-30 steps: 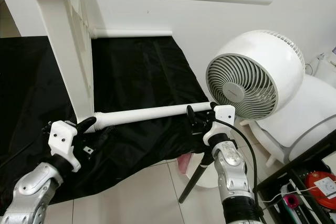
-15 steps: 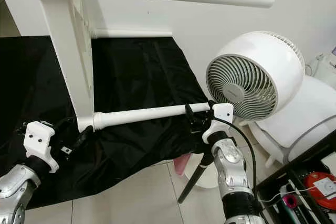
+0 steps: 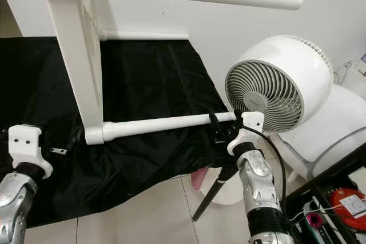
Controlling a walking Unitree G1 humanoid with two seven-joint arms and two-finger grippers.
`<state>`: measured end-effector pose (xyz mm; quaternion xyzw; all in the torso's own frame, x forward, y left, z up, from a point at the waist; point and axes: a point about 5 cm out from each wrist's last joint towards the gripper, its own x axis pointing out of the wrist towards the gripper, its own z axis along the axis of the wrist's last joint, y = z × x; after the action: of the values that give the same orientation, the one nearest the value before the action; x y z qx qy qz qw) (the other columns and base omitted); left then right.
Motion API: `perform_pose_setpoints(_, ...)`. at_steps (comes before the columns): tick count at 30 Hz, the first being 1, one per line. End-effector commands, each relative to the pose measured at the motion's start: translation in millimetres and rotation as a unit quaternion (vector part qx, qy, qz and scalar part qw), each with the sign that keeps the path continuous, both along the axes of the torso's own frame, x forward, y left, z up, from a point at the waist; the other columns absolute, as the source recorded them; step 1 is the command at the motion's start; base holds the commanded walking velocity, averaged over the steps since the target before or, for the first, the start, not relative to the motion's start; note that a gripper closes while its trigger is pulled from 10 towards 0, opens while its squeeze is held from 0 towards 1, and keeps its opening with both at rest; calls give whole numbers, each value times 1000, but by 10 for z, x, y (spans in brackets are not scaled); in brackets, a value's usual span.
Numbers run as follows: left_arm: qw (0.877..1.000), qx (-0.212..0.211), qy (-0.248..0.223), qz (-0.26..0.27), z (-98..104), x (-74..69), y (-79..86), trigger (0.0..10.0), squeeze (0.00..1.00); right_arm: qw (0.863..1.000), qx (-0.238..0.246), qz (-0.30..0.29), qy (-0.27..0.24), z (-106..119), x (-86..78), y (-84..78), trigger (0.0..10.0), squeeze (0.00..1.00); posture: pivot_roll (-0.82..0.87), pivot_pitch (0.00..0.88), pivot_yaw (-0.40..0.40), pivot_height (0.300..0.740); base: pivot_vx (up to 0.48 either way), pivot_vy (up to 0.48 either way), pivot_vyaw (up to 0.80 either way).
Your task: Building children table
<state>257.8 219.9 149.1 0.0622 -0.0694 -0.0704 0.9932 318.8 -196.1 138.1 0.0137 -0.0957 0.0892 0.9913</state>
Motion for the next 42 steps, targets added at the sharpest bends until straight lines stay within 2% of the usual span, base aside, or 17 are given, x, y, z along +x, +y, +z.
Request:
perform_pose_setpoints(1, 1000, -8, -9, 2, 27, 2, -79, 10000, 0, 1000, -3, 1, 2, -41, -31, -8, 10000, 0, 111, 73, -84, 740, 0, 0, 0)
perform_pose_setpoints(3, 1000, -8, -9, 2, 27, 2, -79, 10000, 0, 1000, -3, 1, 2, -41, -31, -8, 10000, 0, 111, 73, -84, 740, 0, 0, 0)
perform_pose_setpoints(7, 999, -9, -18, -30, 48, -12, -181, 10000, 0, 1000, -8, 8, 2, -41, -20, 10, 10000, 0, 111, 67, -85, 740, 0, 0, 0)
perform_pose_setpoints(9, 999, -9, -18, -30, 48, -12, -181, 10000, 0, 1000, -8, 8, 2, -41, -20, 10, 10000, 0, 111, 67, -85, 740, 0, 0, 0)
perform_pose_setpoints(14, 999, -10, -20, -30, 86, 39, -338, 10000, 0, 1000, -14, 8, 0, -23, -9, 10, 10000, 0, 100, 57, -83, 740, 0, 0, 0)
perform_pose_setpoints(19, 999, -20, -21, -24, 115, 83, -400, 10000, 0, 1000, -12, 5, 2, -32, -21, 21, 10000, 0, 89, 52, -78, 740, 0, 0, 0)
perform_pose_setpoints(24, 999, -36, -20, 24, 168, 197, -444, 10000, 0, 1000, -5, 3, 7, -57, -54, 72, 10000, 0, 80, 50, -75, 740, 0, 0, 0)
perform_pose_setpoints(27, 999, -31, -13, 41, 163, 223, -442, 10000, 0, 1000, -4, 3, 7, -61, -59, 87, 10000, 0, 78, 46, -74, 740, 0, 0, 0)
perform_pose_setpoints(28, 996, -31, 1, 80, 153, 277, -440, 10000, 0, 1000, -2, 3, 9, -73, -66, 119, 10000, 0, 78, 44, -73, 740, 0, 0, 0)
perform_pose_setpoints(33, 993, -51, 8, 109, 175, 344, -477, 10000, 0, 1000, 2, 3, 10, -78, -61, 159, 10000, 0, 78, 44, -73, 740, 0, 0, 0)
perform_pose_setpoints(37, 992, -50, 8, 114, 194, 368, -498, 10000, 0, 1000, 4, 3, 10, -77, -56, 167, 10000, 0, 75, 37, -72, 740, 0, 0, 0)
perform_pose_setpoints(42, 987, -50, 12, 151, 305, 499, -585, 10000, 0, 1000, 8, -3, 10, -56, -37, 186, 10000, 0, 68, 47, -70, 740, 0, 0, 0)
